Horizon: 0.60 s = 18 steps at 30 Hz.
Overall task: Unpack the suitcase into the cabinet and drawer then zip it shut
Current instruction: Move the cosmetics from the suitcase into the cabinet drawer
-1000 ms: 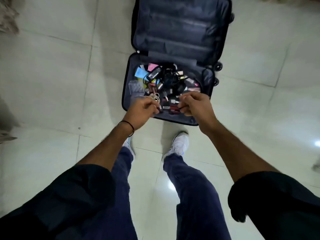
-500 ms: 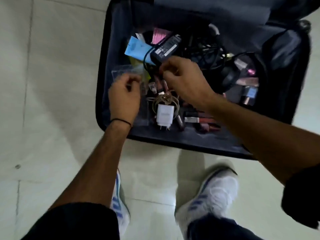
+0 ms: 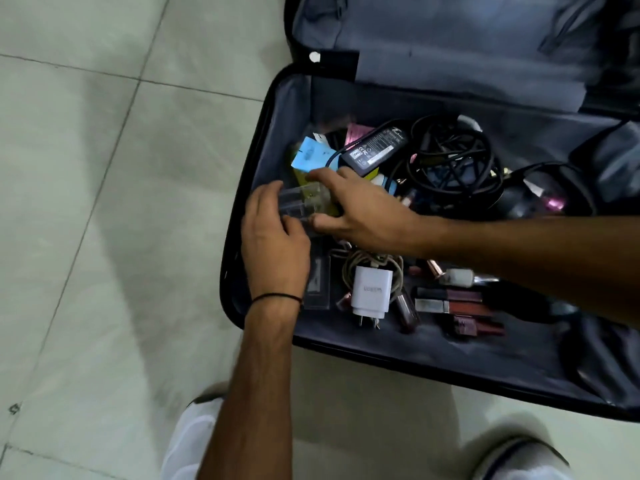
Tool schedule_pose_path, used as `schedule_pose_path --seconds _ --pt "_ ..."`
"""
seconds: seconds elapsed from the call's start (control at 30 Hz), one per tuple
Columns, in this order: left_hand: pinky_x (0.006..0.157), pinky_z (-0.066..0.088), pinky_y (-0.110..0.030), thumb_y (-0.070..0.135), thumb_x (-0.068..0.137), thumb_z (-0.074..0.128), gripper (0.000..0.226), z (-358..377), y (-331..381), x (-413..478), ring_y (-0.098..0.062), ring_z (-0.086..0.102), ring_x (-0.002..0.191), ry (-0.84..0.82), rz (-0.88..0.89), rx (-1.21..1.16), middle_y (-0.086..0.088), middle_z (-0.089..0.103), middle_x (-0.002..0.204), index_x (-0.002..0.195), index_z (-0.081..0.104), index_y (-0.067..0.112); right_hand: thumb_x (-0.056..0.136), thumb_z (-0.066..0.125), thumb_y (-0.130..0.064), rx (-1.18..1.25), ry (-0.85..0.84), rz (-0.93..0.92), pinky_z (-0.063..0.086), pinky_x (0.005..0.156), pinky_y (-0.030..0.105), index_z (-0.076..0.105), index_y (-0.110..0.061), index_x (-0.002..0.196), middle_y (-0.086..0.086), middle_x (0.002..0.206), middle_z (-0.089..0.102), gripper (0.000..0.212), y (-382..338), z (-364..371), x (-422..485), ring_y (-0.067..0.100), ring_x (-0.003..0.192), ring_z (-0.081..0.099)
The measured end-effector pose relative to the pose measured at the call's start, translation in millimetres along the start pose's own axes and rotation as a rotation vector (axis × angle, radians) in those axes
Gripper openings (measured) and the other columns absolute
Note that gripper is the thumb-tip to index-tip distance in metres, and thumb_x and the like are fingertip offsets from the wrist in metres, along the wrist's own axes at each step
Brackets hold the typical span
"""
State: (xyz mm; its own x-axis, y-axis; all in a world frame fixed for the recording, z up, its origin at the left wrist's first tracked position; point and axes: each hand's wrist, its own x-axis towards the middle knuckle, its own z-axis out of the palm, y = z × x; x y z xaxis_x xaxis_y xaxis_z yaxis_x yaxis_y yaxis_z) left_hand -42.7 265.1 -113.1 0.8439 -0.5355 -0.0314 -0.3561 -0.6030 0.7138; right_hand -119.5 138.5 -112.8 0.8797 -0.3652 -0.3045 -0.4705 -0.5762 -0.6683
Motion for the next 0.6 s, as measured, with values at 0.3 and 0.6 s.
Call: schedule_pose_path --seconds 0.3,0.6 --pt "0.102 0.038 -0.032 0.007 0.087 0.061 0.045 -22 7 9 -0.029 0.051 0.121 -0.318 -0.005 0.280 -0.011 0.047 0.141 0.132 0.055 0.009 0.088 0.068 -0.018 0.120 -0.054 -0.020 0.049 0.086 0.023 0.056 -0.022 0.131 0.002 0.115 0.046 0.045 3 -14 -16 0.015 0.099 0.055" --pt "0.077 0.046 -0.024 0.032 0.068 0.085 0.046 -48 29 32 -0.011 0.060 0.083 -0.456 -0.016 0.172 0.002 0.069 0.095 0.110 0.072 0.020 0.090 0.061 -0.009 0.160 0.212 0.015 0.046 0.065 0.011 0.053 -0.011 0.127 0.002 0.127 0.047 0.037 5 -18 -35 0.014 0.094 0.056"
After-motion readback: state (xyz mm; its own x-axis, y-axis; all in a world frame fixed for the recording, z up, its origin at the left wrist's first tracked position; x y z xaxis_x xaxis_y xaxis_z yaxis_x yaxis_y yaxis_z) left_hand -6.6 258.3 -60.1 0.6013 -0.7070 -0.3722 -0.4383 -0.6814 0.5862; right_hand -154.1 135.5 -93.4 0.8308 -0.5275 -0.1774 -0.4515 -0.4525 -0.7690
